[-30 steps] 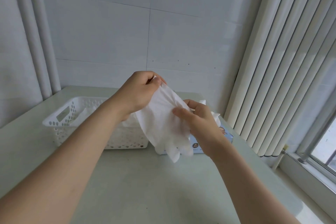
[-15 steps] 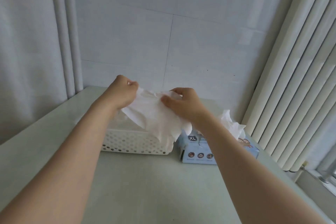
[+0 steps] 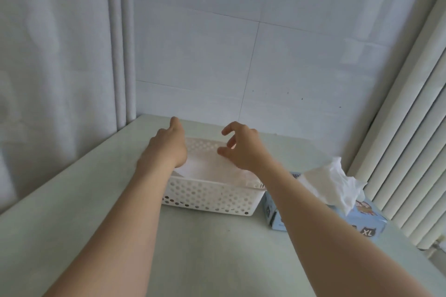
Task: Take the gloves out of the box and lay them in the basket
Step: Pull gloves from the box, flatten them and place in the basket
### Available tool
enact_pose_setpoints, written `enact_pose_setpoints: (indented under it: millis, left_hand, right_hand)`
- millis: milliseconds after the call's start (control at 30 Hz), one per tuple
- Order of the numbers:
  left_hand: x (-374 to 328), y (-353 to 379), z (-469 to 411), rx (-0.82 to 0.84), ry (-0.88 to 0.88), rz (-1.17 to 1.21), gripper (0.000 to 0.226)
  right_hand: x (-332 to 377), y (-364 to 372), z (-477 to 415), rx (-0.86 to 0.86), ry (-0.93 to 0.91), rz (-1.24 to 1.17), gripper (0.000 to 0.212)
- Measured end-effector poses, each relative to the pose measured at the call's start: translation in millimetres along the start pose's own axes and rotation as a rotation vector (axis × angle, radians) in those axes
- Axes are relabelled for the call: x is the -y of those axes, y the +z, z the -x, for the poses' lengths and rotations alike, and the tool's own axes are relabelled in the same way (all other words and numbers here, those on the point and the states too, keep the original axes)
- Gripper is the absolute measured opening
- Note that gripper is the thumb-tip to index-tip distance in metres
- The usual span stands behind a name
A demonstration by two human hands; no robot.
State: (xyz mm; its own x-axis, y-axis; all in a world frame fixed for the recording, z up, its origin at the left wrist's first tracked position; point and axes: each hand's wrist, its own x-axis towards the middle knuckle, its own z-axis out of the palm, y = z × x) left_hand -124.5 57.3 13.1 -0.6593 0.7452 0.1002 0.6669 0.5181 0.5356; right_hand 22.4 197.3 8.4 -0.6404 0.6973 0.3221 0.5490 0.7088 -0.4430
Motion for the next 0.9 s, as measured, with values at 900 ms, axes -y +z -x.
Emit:
enact_pose_setpoints:
  millis: [900]
  left_hand:
    - [-99.0,44.0,41.3,-0.136,0.570,-0.143,0.023]
  right_hand:
    - [-62.2,-51.6,91.9,-0.404,0.021,0.224,0.023]
